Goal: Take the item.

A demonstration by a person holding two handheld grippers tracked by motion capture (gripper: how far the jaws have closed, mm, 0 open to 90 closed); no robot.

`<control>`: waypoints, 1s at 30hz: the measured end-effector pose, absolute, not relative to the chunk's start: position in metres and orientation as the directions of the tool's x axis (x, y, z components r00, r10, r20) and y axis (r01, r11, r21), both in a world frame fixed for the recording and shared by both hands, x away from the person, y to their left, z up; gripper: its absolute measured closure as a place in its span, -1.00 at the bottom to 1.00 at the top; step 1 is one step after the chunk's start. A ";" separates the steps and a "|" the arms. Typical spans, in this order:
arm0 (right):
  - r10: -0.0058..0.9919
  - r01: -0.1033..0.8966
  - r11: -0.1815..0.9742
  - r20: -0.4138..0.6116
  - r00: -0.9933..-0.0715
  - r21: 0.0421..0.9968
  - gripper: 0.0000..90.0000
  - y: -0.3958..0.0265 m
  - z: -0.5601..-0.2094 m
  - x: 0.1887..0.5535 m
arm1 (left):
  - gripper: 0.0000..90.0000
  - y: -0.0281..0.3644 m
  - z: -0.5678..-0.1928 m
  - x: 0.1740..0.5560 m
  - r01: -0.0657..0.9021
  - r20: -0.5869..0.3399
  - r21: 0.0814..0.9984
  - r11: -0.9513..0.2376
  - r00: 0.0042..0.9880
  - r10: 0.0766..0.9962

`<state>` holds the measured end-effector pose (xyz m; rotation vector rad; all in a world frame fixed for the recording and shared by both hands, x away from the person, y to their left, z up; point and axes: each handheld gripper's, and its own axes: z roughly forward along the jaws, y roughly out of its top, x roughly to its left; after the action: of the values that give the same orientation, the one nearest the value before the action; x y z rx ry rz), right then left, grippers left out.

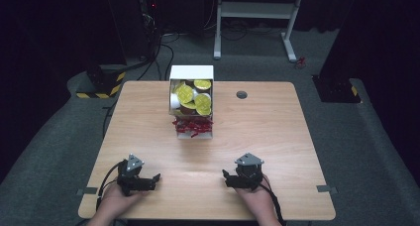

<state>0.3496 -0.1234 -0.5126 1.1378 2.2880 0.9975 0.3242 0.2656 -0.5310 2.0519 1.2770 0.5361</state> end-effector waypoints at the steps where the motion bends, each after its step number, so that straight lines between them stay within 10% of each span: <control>1: 0.806 0.524 0.415 -0.034 -0.591 0.744 -0.72 -0.123 -0.513 0.350 | -0.99 0.266 -0.531 0.324 0.630 0.002 0.712 -0.311 0.441 0.898; 30: 0.787 0.407 0.341 -0.020 -0.617 0.847 -0.71 -0.130 -0.476 0.337 | -0.99 0.266 -0.531 0.324 0.631 0.002 0.710 -0.313 0.443 0.897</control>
<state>0.3372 -0.1295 -0.4758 1.0471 2.1810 1.1940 0.3242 0.2656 -0.5309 2.0552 1.2761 0.5332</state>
